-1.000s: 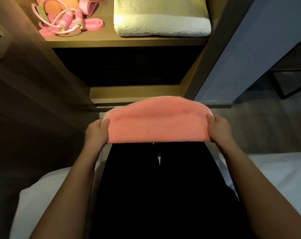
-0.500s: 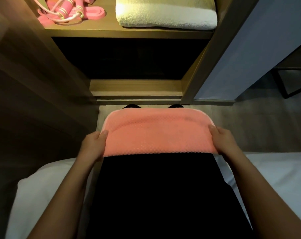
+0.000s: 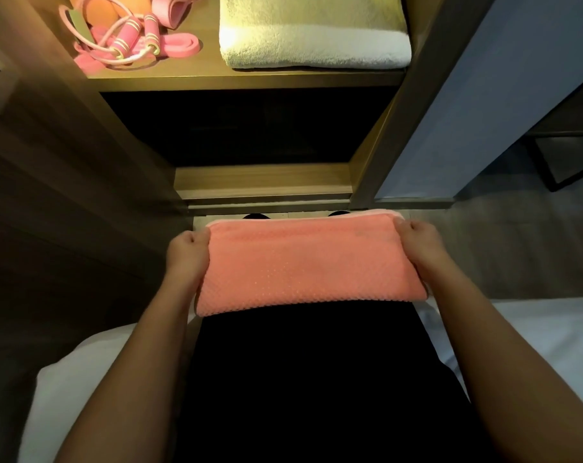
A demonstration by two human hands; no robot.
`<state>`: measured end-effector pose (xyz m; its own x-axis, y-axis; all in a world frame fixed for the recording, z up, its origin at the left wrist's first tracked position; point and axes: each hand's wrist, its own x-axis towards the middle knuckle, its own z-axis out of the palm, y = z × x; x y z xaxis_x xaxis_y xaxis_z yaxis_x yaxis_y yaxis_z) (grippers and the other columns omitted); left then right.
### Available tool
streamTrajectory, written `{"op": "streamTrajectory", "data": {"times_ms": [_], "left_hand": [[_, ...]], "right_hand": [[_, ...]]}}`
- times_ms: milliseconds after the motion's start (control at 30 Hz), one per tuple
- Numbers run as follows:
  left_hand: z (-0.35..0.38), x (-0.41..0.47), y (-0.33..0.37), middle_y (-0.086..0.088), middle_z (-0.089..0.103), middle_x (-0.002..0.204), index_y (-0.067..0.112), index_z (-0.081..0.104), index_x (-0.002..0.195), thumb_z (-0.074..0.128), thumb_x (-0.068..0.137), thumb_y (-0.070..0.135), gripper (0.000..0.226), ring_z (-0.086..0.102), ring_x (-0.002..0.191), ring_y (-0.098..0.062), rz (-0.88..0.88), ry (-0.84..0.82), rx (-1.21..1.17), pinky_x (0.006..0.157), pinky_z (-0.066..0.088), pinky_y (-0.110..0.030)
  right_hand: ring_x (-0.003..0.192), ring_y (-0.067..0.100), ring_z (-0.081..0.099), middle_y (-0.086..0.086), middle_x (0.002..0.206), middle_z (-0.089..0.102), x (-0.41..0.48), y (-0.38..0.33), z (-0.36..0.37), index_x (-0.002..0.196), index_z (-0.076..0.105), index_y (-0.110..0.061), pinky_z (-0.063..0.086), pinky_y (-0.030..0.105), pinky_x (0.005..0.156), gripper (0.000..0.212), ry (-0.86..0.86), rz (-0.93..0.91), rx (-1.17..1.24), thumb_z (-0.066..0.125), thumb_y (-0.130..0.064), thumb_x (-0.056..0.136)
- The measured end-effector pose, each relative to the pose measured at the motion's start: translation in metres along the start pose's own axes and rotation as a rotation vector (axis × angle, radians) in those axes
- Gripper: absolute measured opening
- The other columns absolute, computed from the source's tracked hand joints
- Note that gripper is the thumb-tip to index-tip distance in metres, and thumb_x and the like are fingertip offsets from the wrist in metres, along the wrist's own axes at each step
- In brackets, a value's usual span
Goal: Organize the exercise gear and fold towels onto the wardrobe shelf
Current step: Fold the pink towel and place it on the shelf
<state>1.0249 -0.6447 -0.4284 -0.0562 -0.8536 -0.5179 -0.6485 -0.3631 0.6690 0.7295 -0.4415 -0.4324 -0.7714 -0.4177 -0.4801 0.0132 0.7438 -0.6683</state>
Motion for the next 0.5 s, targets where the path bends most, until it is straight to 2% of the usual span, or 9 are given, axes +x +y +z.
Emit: {"op": "streamTrajectory", "data": {"times_ms": [67, 133, 200, 233, 300, 367, 400, 467, 500], "left_hand": [[0.001, 0.001, -0.006, -0.007, 0.059, 0.087, 0.017, 0.059, 0.085, 0.046, 0.1, 0.04, 0.03, 0.052, 0.07, -0.014, 0.063, 0.075, -0.005, 0.055, 0.037, -0.028], [0.002, 0.001, -0.006, -0.007, 0.06, 0.087, 0.017, 0.059, 0.084, 0.048, 0.098, 0.043, 0.032, 0.052, 0.069, -0.014, 0.045, 0.062, -0.035, 0.056, 0.038, -0.028], [0.0, 0.001, 0.002, -0.007, 0.063, 0.09, 0.018, 0.062, 0.092, 0.048, 0.093, 0.055, 0.039, 0.057, 0.074, -0.018, -0.101, -0.082, -0.077, 0.059, 0.041, -0.031], [-0.001, 0.001, 0.007, -0.007, 0.065, 0.093, 0.018, 0.063, 0.098, 0.047, 0.09, 0.061, 0.046, 0.06, 0.079, -0.02, -0.186, -0.174, -0.074, 0.061, 0.042, -0.033], [0.0, 0.003, 0.014, -0.008, 0.066, 0.101, 0.016, 0.062, 0.108, 0.046, 0.091, 0.064, 0.053, 0.061, 0.087, -0.024, -0.273, -0.275, -0.032, 0.063, 0.042, -0.034], [0.006, 0.006, 0.017, -0.007, 0.063, 0.105, 0.016, 0.06, 0.116, 0.049, 0.096, 0.052, 0.043, 0.059, 0.089, -0.023, -0.254, -0.224, -0.021, 0.063, 0.042, -0.034], [0.008, 0.007, 0.016, -0.005, 0.061, 0.104, 0.016, 0.059, 0.118, 0.05, 0.098, 0.045, 0.036, 0.058, 0.089, -0.021, -0.214, -0.162, -0.032, 0.062, 0.042, -0.034], [0.01, 0.009, 0.014, -0.001, 0.059, 0.1, 0.017, 0.06, 0.114, 0.051, 0.099, 0.037, 0.027, 0.057, 0.089, -0.018, -0.099, -0.046, -0.068, 0.065, 0.043, -0.032], [0.011, 0.01, 0.012, -0.001, 0.059, 0.101, 0.019, 0.059, 0.111, 0.05, 0.099, 0.036, 0.023, 0.057, 0.09, -0.017, -0.048, -0.011, -0.087, 0.068, 0.044, -0.032]], "right_hand": [[0.078, 0.017, 0.055, 0.014, 0.097, 0.064, -0.001, 0.004, -0.002, 0.095, 0.062, -0.009, 0.042, 0.032, 0.065, 0.037, 0.047, -0.049, 0.002, 0.041, -0.039, 0.101], [0.082, 0.02, 0.058, 0.014, 0.097, 0.064, 0.0, 0.008, 0.0, 0.097, 0.062, -0.008, 0.048, 0.037, 0.07, 0.039, 0.02, -0.032, 0.017, 0.04, -0.04, 0.101], [0.092, 0.024, 0.06, 0.011, 0.101, 0.064, 0.002, 0.008, 0.0, 0.105, 0.061, -0.013, 0.05, 0.044, 0.082, 0.041, -0.093, 0.06, 0.041, 0.039, -0.047, 0.1], [0.094, 0.024, 0.06, 0.007, 0.101, 0.064, 0.004, 0.006, -0.001, 0.108, 0.061, -0.018, 0.05, 0.043, 0.083, 0.042, -0.156, 0.118, 0.062, 0.039, -0.053, 0.099], [0.089, 0.022, 0.06, 0.003, 0.095, 0.062, 0.007, 0.003, 0.0, 0.103, 0.059, -0.024, 0.047, 0.036, 0.073, 0.04, -0.226, 0.2, 0.104, 0.041, -0.059, 0.096], [0.084, 0.02, 0.059, 0.003, 0.094, 0.063, 0.011, 0.003, 0.004, 0.097, 0.058, -0.022, 0.046, 0.033, 0.067, 0.032, -0.198, 0.203, 0.12, 0.046, -0.052, 0.097], [0.084, 0.02, 0.059, 0.005, 0.098, 0.064, 0.014, 0.004, 0.006, 0.098, 0.059, -0.021, 0.048, 0.035, 0.071, 0.029, -0.163, 0.179, 0.118, 0.046, -0.047, 0.099], [0.086, 0.019, 0.059, 0.008, 0.104, 0.064, 0.017, 0.004, 0.009, 0.106, 0.061, -0.019, 0.048, 0.038, 0.078, 0.03, -0.083, 0.105, 0.106, 0.043, -0.042, 0.101], [0.085, 0.016, 0.058, 0.007, 0.105, 0.064, 0.016, 0.003, 0.01, 0.113, 0.062, -0.017, 0.046, 0.037, 0.077, 0.035, -0.05, 0.068, 0.108, 0.041, -0.041, 0.101]]}}
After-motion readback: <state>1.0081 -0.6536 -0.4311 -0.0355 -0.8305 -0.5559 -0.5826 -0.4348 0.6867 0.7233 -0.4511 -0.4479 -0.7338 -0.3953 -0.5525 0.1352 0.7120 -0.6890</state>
